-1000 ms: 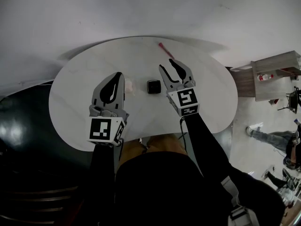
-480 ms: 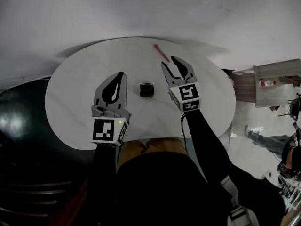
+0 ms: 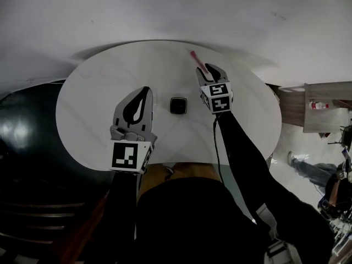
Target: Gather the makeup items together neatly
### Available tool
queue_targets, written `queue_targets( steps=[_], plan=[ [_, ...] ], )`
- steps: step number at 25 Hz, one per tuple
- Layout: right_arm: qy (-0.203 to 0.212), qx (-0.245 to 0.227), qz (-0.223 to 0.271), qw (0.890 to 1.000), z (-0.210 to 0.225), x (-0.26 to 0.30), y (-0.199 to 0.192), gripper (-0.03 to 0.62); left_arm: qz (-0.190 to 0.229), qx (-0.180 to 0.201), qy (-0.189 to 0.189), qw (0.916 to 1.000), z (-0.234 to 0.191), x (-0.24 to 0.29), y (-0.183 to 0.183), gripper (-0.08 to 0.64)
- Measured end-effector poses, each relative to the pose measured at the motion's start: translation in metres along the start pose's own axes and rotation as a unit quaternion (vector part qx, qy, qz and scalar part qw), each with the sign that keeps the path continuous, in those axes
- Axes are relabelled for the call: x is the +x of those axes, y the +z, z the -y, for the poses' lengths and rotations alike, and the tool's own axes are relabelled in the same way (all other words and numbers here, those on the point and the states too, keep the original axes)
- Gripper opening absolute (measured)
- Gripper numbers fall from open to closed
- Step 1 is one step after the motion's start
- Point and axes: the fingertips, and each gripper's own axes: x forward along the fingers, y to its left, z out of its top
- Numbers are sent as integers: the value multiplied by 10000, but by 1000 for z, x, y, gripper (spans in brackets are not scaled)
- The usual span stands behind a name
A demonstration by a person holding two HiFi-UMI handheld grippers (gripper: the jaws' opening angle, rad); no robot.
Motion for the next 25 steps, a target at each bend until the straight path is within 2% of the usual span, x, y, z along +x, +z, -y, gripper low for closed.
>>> queue_targets(
  steps=[4, 8, 10, 16, 17, 18, 25],
  plan=[
    [2, -20, -265, 9996, 9, 21, -14, 146, -93, -7, 156, 9998, -12, -7, -6, 14],
    [50, 151, -564, 9983, 18, 31, -32, 152, -187, -1, 284, 9994, -23, -14, -10, 14],
    [126, 121, -665, 9976, 17, 35, -38, 181, -214, 7, 337, 9992, -28, -18, -12, 14],
    [153, 52, -889, 9959, 19, 45, -45, 186, -247, -20, 436, 9987, -36, -25, -18, 14],
    [147, 23, -936, 9955, 19, 45, -47, 170, -243, -19, 442, 9987, -37, -25, -18, 14],
    [131, 1, -964, 9953, 21, 45, -47, 63, -238, -23, 446, 9987, -37, -25, -18, 14],
    [33, 255, -740, 9969, 24, 29, -36, 61, -190, -10, 409, 9990, -39, -28, -17, 14]
  ],
)
